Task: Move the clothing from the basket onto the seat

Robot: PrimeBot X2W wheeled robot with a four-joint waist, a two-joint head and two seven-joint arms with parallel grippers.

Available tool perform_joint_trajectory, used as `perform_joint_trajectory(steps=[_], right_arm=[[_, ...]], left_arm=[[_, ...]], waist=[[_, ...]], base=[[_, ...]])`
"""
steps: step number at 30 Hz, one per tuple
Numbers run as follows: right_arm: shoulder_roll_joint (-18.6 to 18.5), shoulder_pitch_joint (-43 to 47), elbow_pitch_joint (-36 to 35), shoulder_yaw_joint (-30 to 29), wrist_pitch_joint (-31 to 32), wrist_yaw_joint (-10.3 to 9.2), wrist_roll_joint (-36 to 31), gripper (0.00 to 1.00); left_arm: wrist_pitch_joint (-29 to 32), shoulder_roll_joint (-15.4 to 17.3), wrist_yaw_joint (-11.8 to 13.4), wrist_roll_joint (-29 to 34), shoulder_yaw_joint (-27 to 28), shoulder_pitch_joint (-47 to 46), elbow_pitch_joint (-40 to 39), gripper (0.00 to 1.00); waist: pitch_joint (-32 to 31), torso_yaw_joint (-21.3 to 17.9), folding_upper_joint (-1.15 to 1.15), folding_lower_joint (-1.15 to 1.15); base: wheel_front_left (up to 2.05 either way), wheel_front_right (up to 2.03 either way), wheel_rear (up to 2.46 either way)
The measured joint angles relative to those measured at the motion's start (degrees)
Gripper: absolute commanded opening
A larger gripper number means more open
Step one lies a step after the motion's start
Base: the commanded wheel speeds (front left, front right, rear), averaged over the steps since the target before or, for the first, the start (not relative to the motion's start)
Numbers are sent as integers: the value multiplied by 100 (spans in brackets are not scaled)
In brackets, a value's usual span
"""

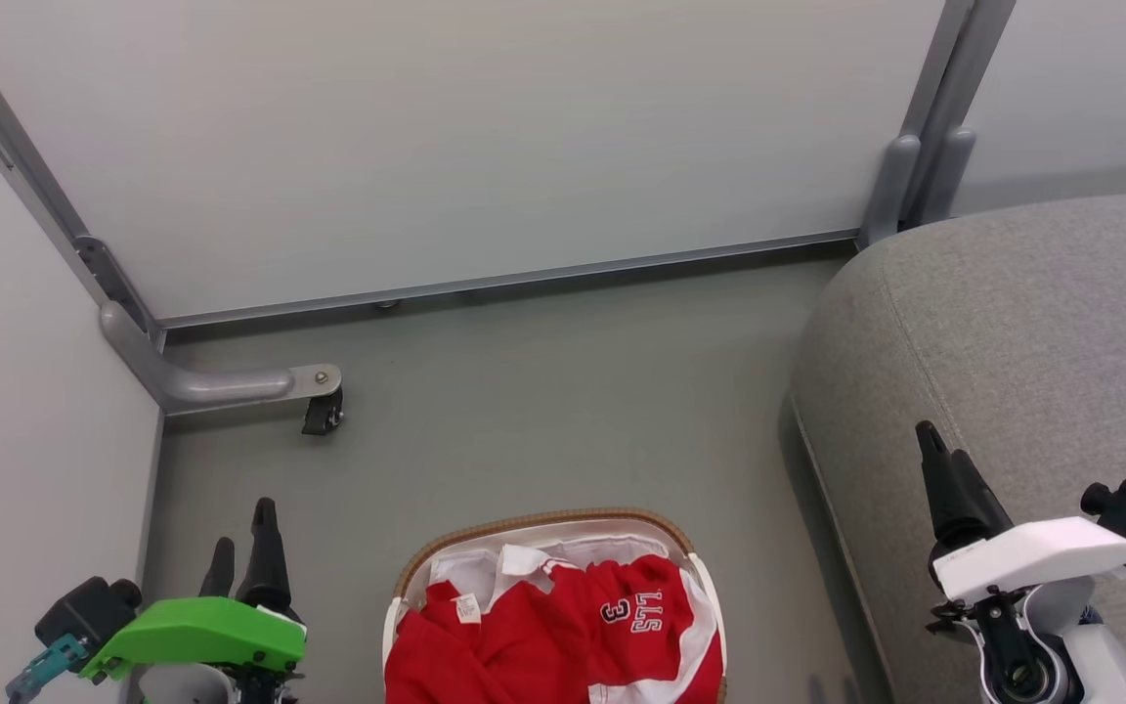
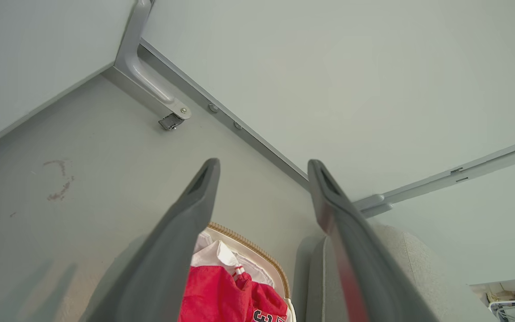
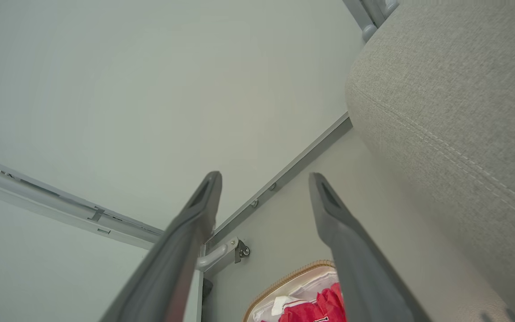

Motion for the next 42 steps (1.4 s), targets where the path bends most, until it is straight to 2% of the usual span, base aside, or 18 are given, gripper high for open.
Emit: perform_joint_trajectory(steps=[16,30,42], right_arm=[[-69,-54,52,265,-302,0,-1310,100],[-83,-76,137,369,-533,0,-2214,100],[-51,-192,-80,294,-703,1,-2985,100]], left_arm=[[-290,73,235,1298,-414,1,162,100],[-530,78,401,2098,-500,19,65,100],[-693,81,387,2814,-542,35,-210,100]], waist=[[-19,-36,0,0],[-23,-83,0,0],[-21,-112,0,0]], base=[[0,0,0],[0,0,0],[0,0,0]])
